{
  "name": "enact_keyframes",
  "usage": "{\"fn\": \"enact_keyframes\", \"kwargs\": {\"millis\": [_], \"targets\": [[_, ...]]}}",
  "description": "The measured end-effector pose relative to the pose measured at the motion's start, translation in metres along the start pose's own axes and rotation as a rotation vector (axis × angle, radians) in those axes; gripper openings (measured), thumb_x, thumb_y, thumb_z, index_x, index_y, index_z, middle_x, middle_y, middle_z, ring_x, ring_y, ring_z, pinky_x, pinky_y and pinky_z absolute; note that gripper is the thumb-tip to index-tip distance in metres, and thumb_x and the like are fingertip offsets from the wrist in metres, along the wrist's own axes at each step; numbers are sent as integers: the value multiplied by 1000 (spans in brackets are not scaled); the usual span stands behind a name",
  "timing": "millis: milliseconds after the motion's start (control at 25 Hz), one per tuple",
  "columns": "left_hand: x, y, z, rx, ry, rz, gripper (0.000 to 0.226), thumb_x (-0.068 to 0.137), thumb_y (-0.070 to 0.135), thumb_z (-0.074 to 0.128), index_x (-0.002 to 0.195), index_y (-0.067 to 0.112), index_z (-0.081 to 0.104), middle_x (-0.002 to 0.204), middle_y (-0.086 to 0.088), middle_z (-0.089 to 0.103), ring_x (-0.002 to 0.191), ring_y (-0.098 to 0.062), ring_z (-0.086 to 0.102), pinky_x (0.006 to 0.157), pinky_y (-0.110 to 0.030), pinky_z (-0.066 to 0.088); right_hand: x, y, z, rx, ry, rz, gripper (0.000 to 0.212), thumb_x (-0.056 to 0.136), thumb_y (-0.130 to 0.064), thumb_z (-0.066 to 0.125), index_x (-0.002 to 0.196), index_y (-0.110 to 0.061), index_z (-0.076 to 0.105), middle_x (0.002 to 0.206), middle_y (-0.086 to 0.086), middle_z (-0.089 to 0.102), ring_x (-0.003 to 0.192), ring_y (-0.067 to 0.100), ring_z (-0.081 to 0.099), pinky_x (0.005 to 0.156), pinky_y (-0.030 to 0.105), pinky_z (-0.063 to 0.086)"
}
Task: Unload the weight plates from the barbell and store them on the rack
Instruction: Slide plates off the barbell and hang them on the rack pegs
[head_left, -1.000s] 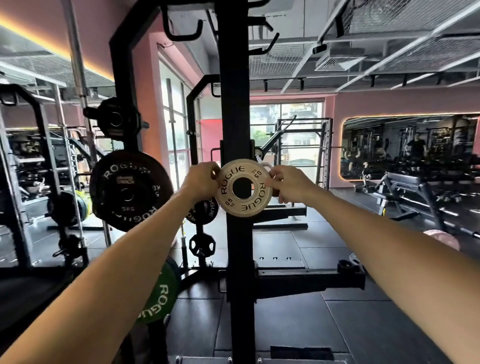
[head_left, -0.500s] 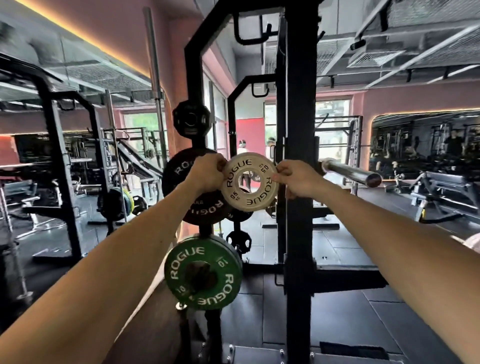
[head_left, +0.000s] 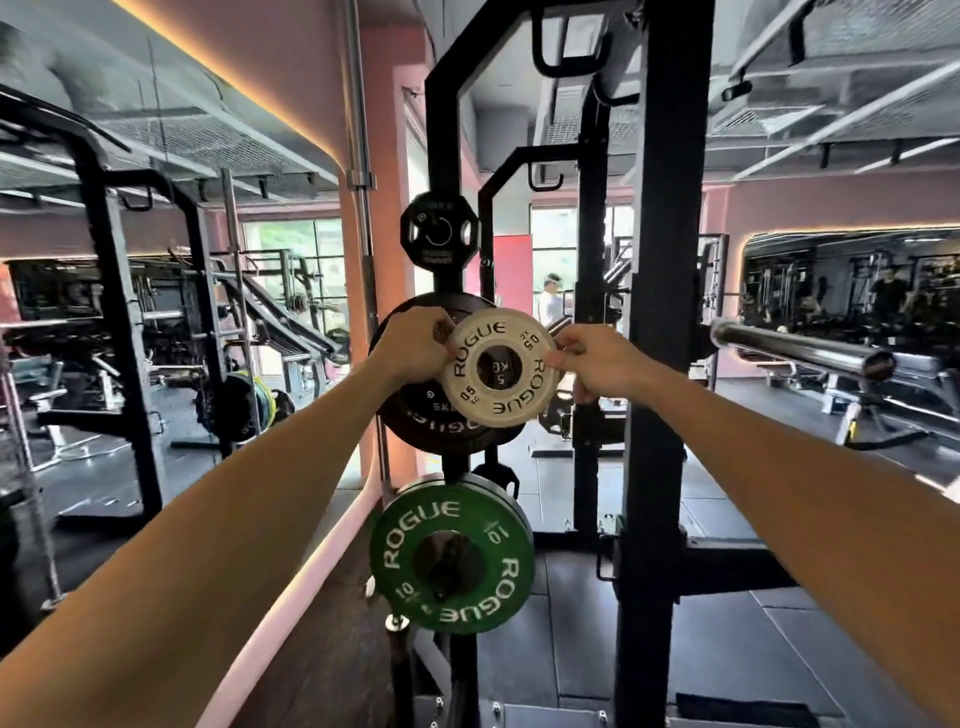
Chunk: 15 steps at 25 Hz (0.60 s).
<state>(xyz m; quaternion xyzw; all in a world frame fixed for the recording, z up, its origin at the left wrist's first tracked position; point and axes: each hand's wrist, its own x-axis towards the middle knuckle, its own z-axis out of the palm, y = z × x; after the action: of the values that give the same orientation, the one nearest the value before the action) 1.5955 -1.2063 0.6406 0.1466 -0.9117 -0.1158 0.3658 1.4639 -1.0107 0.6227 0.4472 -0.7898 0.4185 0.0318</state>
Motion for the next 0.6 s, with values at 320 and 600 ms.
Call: {"fn": "enact_keyframes", "kwargs": {"millis": [320,600], "targets": [[69,-107,13,-40,15,-50,21,84,10,69,104,6,67,106,-13,68,102,-28,61,89,-39,51,117,1,73,-35,-26,-49,21,94,-26,58,109,-11,56,84,-1,67,46,15,62,48,26,52],[146,-166,18,-53,58,-43,16,84,9,68,100,7,68,105,-13,68,98,-27,63,84,-33,51,211,-6,95,-21,-14,-57,21,94,-25,58,110,-10,57,86,3,67,48,18,61,47,26,51]]}}
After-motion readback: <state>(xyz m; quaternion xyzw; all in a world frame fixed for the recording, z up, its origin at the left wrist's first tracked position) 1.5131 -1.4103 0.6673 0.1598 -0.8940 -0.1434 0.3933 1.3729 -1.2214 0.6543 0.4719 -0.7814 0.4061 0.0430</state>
